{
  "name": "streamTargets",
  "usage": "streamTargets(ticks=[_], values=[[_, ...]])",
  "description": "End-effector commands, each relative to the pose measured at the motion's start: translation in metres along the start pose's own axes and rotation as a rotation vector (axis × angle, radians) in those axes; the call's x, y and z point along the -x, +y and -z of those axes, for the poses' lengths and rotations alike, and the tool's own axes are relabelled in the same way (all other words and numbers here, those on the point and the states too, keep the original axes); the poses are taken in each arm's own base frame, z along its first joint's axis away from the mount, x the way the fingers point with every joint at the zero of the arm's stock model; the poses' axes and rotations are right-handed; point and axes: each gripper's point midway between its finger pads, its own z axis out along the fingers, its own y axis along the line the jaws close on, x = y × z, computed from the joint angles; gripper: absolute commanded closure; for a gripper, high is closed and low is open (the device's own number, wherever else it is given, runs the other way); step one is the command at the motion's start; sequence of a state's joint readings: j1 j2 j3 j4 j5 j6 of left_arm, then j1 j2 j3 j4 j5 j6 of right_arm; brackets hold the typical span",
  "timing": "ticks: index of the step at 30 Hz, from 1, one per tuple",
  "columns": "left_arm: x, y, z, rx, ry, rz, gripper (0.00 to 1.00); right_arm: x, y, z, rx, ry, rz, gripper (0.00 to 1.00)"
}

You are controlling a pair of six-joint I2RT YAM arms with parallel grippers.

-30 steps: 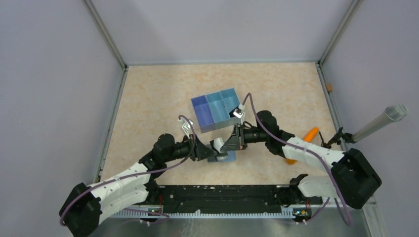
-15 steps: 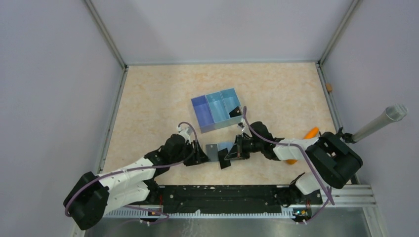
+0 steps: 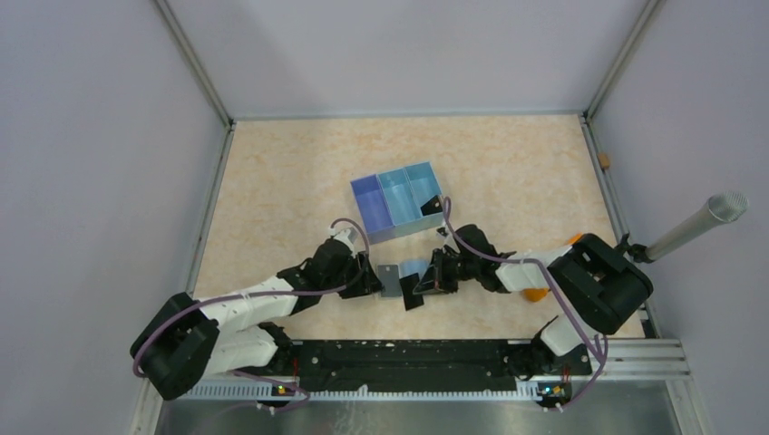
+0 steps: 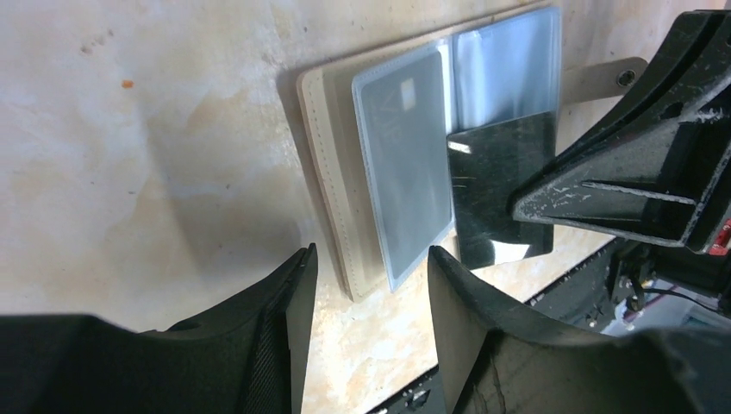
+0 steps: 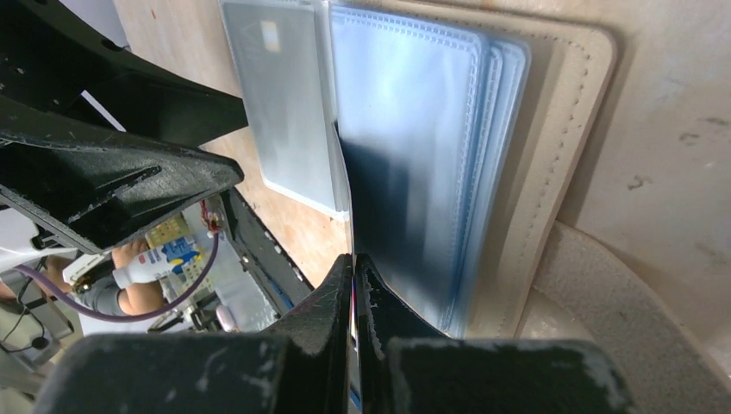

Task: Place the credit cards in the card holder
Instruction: Insert the credit card into the card holder.

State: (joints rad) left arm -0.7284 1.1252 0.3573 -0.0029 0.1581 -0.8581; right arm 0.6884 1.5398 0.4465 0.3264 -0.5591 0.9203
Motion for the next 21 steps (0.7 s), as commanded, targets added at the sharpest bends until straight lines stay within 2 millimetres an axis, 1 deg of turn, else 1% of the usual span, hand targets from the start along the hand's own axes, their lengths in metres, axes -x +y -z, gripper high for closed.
streamTargets(ticks=[1,9,16,17,21], values=[[0.023,-0.007,-0.004,0.016,-0.071,-0.045,0.47,0.018,0.003,-0.005,-0.003,-0.047,0.015,1.00],[0.022,0.007,-0.012,0.079,-0.060,-0.082,0.53,0.025,0.001,-0.011,-0.009,-0.048,0.015,1.00],[0.025,0.015,-0.016,0.117,-0.065,-0.111,0.58,0.035,-0.001,-0.016,-0.028,-0.068,0.027,1.00],[0.020,0.020,-0.016,0.139,-0.047,-0.112,0.58,0.037,-0.001,-0.017,-0.032,-0.074,0.030,1.00],[0.017,0.024,-0.017,0.151,-0.033,-0.116,0.60,0.042,-0.003,-0.020,-0.035,-0.088,0.037,1.00]])
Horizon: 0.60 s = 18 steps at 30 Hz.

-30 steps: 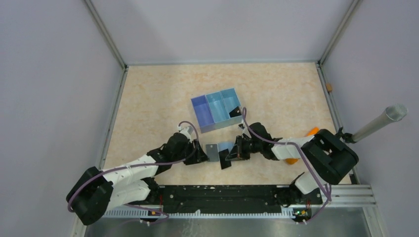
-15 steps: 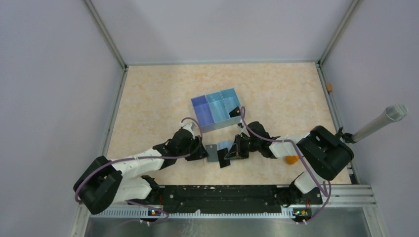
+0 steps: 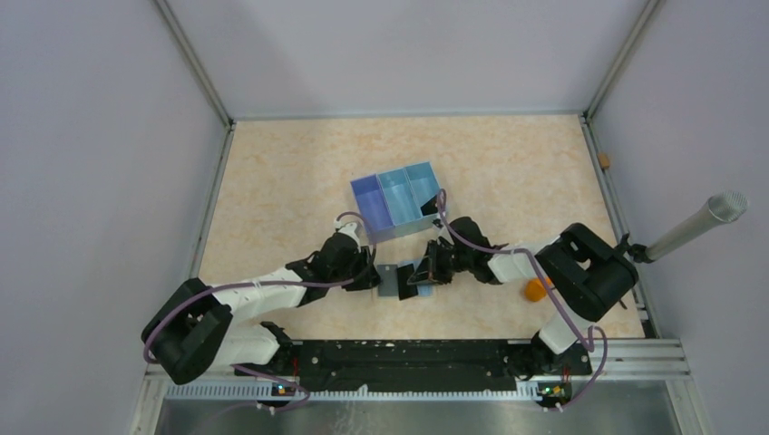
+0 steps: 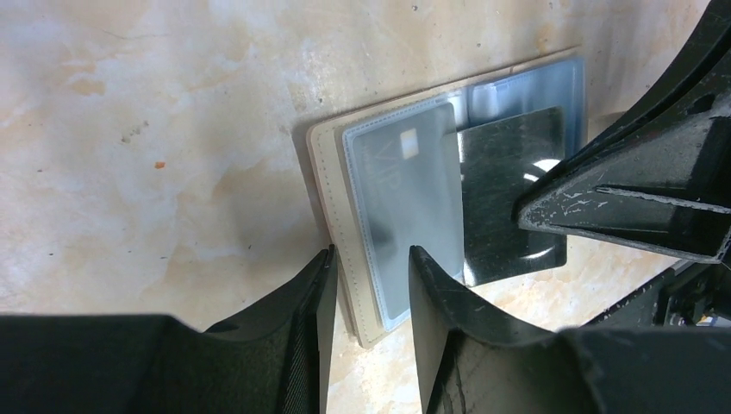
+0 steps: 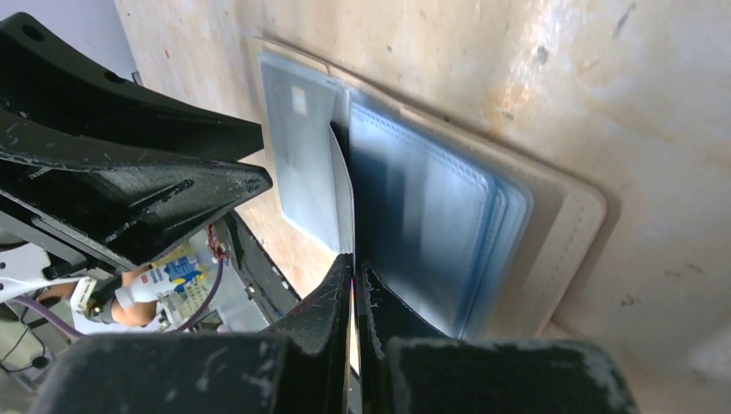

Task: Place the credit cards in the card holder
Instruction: Insert the credit card into the card holder.

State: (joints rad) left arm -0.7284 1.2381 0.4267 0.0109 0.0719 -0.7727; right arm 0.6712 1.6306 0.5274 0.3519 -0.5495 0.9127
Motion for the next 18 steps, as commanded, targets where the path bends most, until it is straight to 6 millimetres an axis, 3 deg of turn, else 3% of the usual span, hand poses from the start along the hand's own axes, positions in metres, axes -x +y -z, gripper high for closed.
streamTargets(ticks=[1,18], values=[[-0.004,0.016,-0.004,0.072,0.013,-0.036,0.60,0.017,-0.008,-0.008,-0.035,-0.062,0.032,1.00],[-0.012,0.020,-0.003,0.069,0.028,-0.023,0.65,0.027,-0.028,-0.011,-0.123,-0.128,0.051,1.00]])
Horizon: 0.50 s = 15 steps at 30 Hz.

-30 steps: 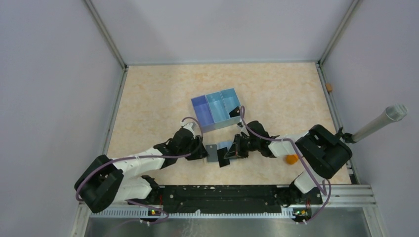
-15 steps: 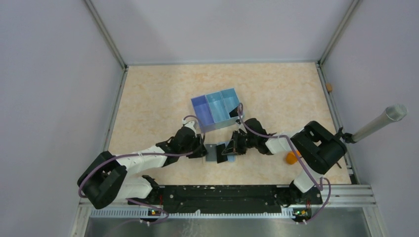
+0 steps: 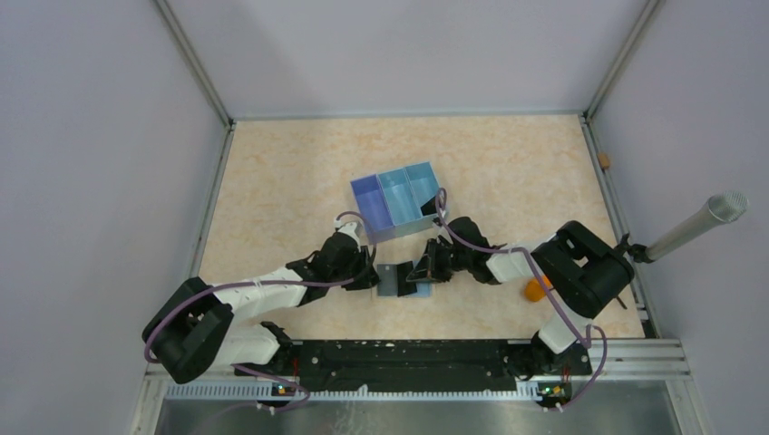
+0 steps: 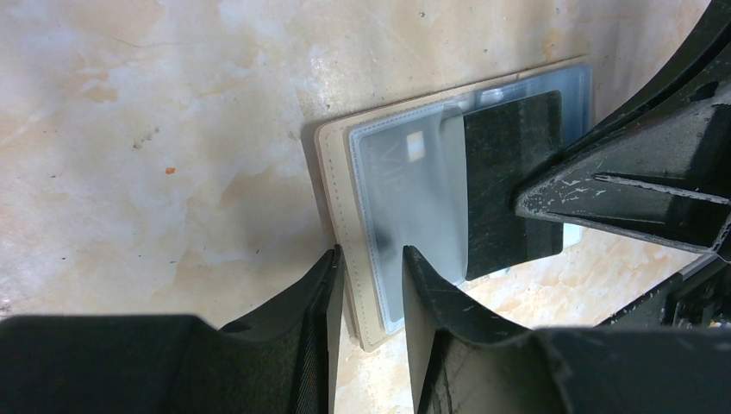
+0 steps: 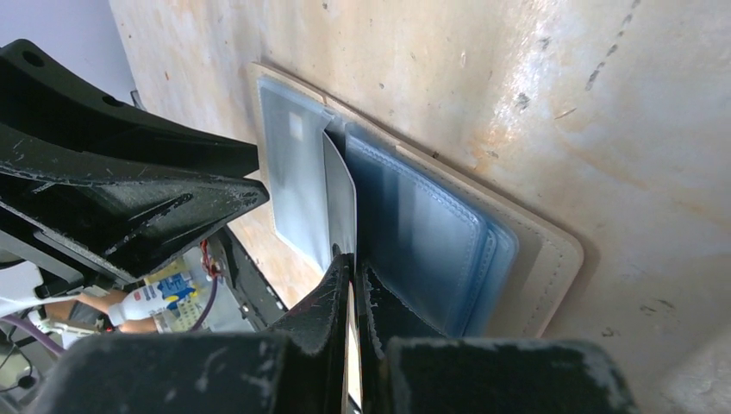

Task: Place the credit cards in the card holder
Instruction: Insert the credit card into the card holder.

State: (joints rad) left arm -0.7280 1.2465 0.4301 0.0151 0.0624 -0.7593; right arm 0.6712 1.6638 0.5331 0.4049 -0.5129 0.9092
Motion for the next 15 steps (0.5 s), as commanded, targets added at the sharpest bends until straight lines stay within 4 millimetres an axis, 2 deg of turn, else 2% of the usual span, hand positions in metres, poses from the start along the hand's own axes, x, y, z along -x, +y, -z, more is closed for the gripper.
streamTargets(ticks=[1,11,15], values=[[-0.0139,0.0183,-0.0018,0.060,0.036,-0.011,0.65,0.0160,-0.0257,-0.0051,-0.123,-0.084,0.038,1.00],[-0.0152,0.0207,-0.0004,0.069,0.037,-0.008,0.65,0.0195,-0.0292,-0.0067,-0.141,-0.096,0.060,1.00],[-0.0162,0.0199,-0.0006,0.063,0.040,-0.004,0.65,0.0142,-0.0289,-0.0100,-0.160,-0.076,0.070,1.00]])
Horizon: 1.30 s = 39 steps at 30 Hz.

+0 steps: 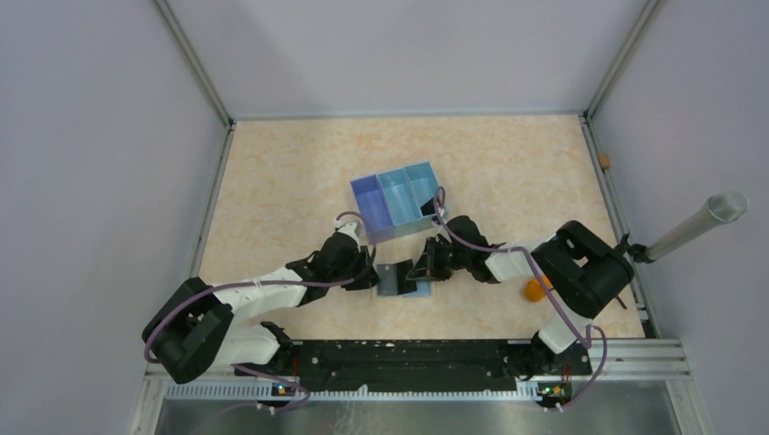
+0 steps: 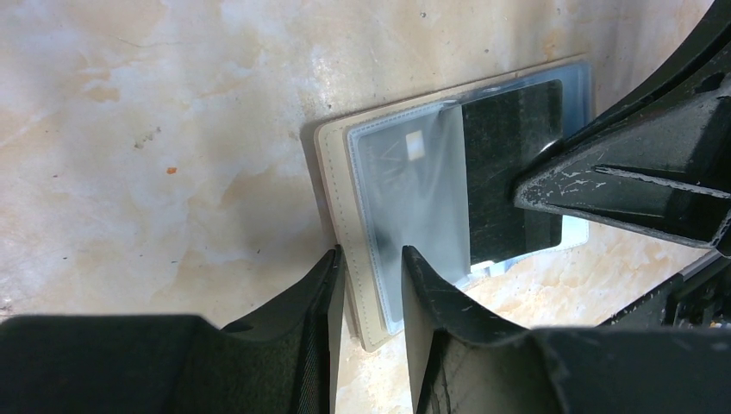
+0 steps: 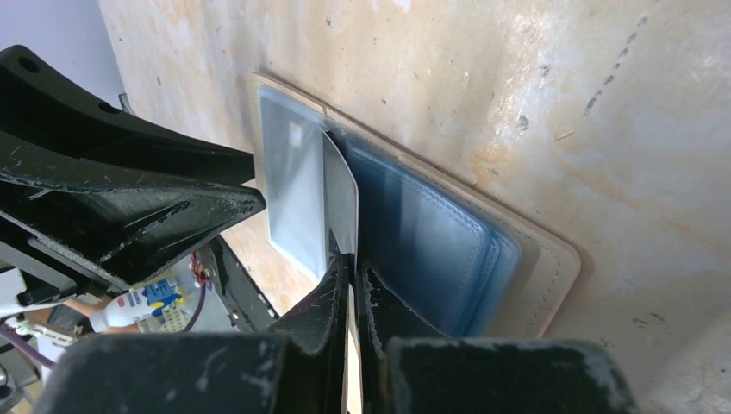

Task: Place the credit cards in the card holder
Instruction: Insert the credit card into the card holder.

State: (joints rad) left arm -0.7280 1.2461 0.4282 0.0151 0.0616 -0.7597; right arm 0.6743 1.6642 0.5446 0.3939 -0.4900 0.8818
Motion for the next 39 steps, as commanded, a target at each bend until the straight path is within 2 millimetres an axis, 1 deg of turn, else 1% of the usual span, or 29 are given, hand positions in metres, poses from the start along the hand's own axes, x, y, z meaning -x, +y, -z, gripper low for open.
streamTargets(ticks=[1,6,7,11,12,15,19,23,26,29,35,39], values=[[-0.015,0.018,-0.001,0.054,0.039,-0.002,0.66,0.006,-0.028,-0.010,-0.156,-0.052,0.048,1.00],[-0.021,0.019,0.000,0.047,0.055,0.012,0.68,-0.009,-0.031,-0.015,-0.212,-0.040,0.038,1.00],[-0.020,0.016,-0.001,0.035,0.047,0.013,0.68,-0.011,-0.031,-0.016,-0.226,-0.043,0.038,1.00],[-0.020,0.012,-0.001,0.005,0.041,0.027,0.69,-0.018,-0.025,-0.022,-0.253,-0.058,0.051,1.00],[-0.021,0.012,-0.001,0.002,0.042,0.031,0.70,-0.018,-0.022,-0.023,-0.254,-0.061,0.054,0.99],[-0.021,0.012,-0.001,0.001,0.040,0.034,0.70,-0.014,-0.020,-0.022,-0.283,-0.071,0.071,0.89],[-0.017,0.013,0.002,0.011,0.021,0.036,0.69,-0.005,-0.017,-0.010,-0.330,-0.100,0.109,0.76],[-0.014,0.010,0.004,0.004,0.009,0.041,0.68,0.005,-0.006,0.004,-0.352,-0.119,0.156,0.66],[-0.012,0.007,0.007,-0.007,0.004,0.041,0.68,0.007,-0.001,0.013,-0.373,-0.111,0.190,0.59],[-0.010,0.003,0.010,-0.021,-0.003,0.041,0.67,0.009,0.005,0.019,-0.391,-0.110,0.229,0.55],[-0.005,-0.009,0.015,-0.075,-0.014,0.051,0.66,0.017,0.018,0.034,-0.432,-0.127,0.309,0.51],[-0.003,-0.015,0.016,-0.098,-0.020,0.055,0.66,0.023,0.026,0.045,-0.435,-0.155,0.331,0.49]])
